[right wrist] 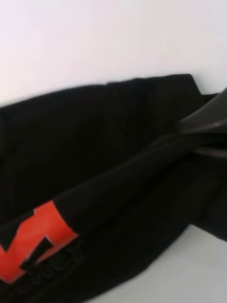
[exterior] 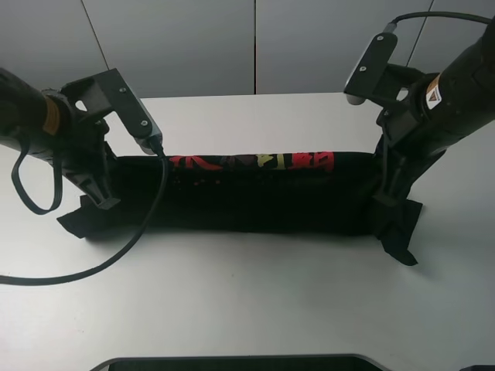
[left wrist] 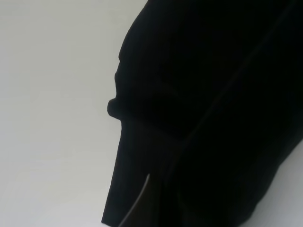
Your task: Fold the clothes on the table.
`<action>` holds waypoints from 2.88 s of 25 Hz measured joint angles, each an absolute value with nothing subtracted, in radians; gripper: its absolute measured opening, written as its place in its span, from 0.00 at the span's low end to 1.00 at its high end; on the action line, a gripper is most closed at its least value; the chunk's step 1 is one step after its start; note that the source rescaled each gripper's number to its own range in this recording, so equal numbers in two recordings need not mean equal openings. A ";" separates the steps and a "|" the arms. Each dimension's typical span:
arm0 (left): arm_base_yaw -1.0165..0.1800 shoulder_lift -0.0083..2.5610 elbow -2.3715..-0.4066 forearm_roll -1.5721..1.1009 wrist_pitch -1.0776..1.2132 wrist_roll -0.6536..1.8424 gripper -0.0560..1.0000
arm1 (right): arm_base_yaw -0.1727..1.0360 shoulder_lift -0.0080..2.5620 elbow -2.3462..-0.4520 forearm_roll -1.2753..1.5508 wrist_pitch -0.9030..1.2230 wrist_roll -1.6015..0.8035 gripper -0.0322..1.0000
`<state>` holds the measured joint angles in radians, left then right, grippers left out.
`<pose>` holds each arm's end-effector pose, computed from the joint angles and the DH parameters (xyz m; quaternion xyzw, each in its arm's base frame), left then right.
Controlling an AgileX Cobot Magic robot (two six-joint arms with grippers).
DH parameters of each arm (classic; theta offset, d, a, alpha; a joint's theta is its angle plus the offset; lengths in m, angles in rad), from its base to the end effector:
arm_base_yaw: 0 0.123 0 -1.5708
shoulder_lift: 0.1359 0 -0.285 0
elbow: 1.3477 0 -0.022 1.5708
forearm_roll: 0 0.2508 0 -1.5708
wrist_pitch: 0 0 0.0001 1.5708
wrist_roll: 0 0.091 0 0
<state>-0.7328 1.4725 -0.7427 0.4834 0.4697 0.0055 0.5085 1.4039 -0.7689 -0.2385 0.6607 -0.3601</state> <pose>0.2118 -0.1648 0.1973 0.5121 0.8157 0.0654 0.2610 0.2245 0.1100 0.2122 -0.4828 0.8526 -0.0752 0.1850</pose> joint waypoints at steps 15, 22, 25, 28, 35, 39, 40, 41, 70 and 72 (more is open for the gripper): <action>-0.612 1.686 -0.743 0.871 0.170 -0.474 0.05 | 0.508 1.677 -0.765 -0.678 0.474 0.158 0.03; -0.551 1.692 -0.743 0.886 0.062 -0.505 0.20 | 0.508 1.687 -0.765 -0.810 0.416 0.327 0.15; -0.549 1.692 -0.743 0.886 0.061 -0.523 0.55 | 0.508 1.687 -0.765 -0.878 0.414 0.433 0.54; -0.549 1.692 -0.743 0.886 0.058 -0.583 0.91 | 0.508 1.687 -0.765 -0.957 0.437 0.613 0.94; -0.549 1.692 -0.795 0.754 0.192 -0.749 0.99 | 0.508 1.687 -0.773 -0.812 0.571 0.765 1.00; -0.549 1.692 -0.867 0.446 0.374 -0.523 0.99 | 0.470 1.687 -0.826 -0.529 0.599 0.597 1.00; -0.547 1.695 -0.887 0.358 0.405 -0.432 0.99 | 0.453 1.687 -0.843 -0.444 0.606 0.537 1.00; -0.541 1.697 -0.909 0.264 0.429 -0.354 0.99 | 0.436 1.687 -0.857 -0.368 0.617 0.492 1.00; -0.440 1.967 -1.047 -0.030 0.634 -0.150 0.99 | 0.320 1.863 -0.911 -0.085 0.671 0.358 1.00; -0.440 1.967 -1.047 -0.030 0.634 -0.146 0.99 | 0.320 1.877 -0.911 -0.085 0.662 0.358 1.00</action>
